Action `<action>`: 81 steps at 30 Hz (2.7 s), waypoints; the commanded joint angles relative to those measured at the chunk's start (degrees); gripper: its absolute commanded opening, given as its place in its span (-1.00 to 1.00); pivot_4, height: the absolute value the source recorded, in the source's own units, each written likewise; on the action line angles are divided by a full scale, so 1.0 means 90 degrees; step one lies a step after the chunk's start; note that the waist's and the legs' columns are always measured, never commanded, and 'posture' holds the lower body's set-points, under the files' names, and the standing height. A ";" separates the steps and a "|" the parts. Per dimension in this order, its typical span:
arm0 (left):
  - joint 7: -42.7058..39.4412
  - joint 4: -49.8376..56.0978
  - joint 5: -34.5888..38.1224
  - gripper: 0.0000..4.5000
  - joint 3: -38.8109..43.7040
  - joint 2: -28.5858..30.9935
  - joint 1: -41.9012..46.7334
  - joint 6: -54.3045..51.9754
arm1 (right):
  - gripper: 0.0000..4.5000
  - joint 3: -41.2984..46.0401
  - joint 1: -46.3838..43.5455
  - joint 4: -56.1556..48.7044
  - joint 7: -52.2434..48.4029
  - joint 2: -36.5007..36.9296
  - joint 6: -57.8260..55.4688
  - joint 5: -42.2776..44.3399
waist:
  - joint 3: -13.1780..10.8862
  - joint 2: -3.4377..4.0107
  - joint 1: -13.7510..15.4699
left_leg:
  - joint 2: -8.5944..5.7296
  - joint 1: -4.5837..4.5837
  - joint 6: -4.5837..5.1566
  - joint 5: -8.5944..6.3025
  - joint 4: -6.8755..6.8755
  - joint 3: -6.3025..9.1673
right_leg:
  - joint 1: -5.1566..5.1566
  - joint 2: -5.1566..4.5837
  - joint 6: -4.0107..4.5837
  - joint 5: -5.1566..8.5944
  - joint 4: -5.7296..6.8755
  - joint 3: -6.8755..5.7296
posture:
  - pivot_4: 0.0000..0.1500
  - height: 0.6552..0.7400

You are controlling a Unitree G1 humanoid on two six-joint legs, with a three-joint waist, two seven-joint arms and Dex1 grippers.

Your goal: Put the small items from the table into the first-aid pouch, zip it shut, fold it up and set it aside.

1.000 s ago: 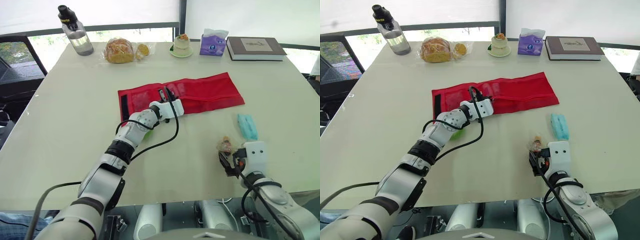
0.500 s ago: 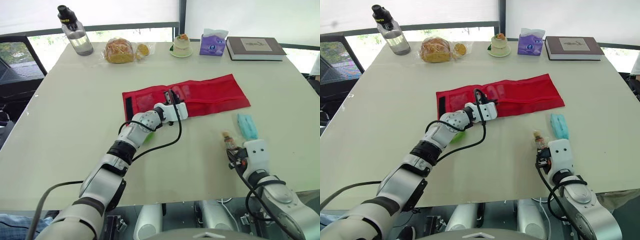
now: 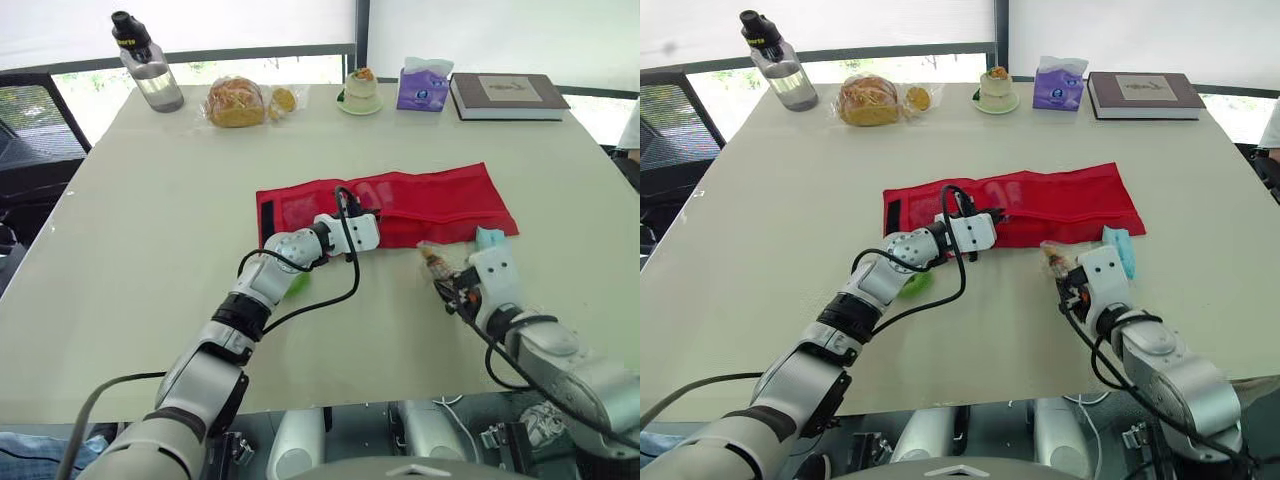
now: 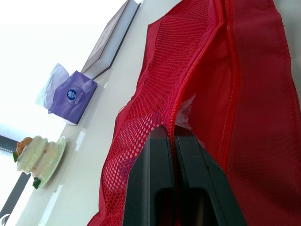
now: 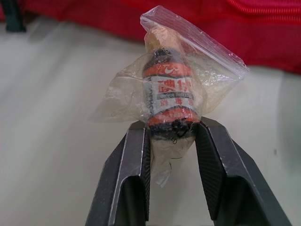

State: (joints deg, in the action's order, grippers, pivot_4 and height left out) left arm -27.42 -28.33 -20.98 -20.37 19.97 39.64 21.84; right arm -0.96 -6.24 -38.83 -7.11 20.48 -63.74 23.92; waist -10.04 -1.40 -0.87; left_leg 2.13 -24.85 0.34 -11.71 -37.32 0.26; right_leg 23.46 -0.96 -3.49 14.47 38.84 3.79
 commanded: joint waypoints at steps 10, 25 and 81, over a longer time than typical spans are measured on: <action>-0.0186 0.0681 0.0265 -1.00 0.0036 -0.0147 -0.0100 0.0147 | -0.61 -0.0273 -0.1263 0.1584 -0.0009 -0.0402 0.0411 -0.0523 | 0.0000 0.0001 0.0001 | -0.0002 -0.0001 0.0000 0.0000 -0.0002 -0.0001 | 0.0000 -0.0002 0.0000 -0.0001 0.0001 0.0000 | 1.00 1.00; -0.0338 0.0725 0.0236 -1.00 0.0061 -0.0102 -0.0201 0.0176 | -0.61 -0.0195 -0.2203 0.2340 0.0041 -0.0766 0.0831 -0.0979 | 0.0000 0.0002 -0.0003 | -0.0001 -0.0001 0.0000 0.0000 -0.0001 -0.0001 | 0.0001 -0.0002 0.0000 -0.0001 0.0002 0.0000 | 1.00 1.00; -0.0714 -0.0899 0.0954 -1.00 0.0926 0.0971 0.0022 0.0408 | 0.98 0.4156 0.2726 -0.1491 -0.3049 0.0768 0.2744 0.1048 | 0.0000 0.0004 -0.0032 | 0.0004 0.0008 0.0000 0.0000 0.0010 -0.0005 | 0.0000 0.0003 -0.0001 0.0001 -0.0001 0.0002 | 1.00 1.00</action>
State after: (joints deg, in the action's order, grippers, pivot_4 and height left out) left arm -33.71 -38.09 -13.27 -13.65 27.57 40.12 25.37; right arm 32.83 18.00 -51.12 -33.25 26.55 -41.72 32.02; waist -10.04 -1.36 -1.16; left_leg 2.17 -24.78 0.34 -11.71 -37.23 0.21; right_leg 23.45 -0.94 -3.50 14.48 38.83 3.81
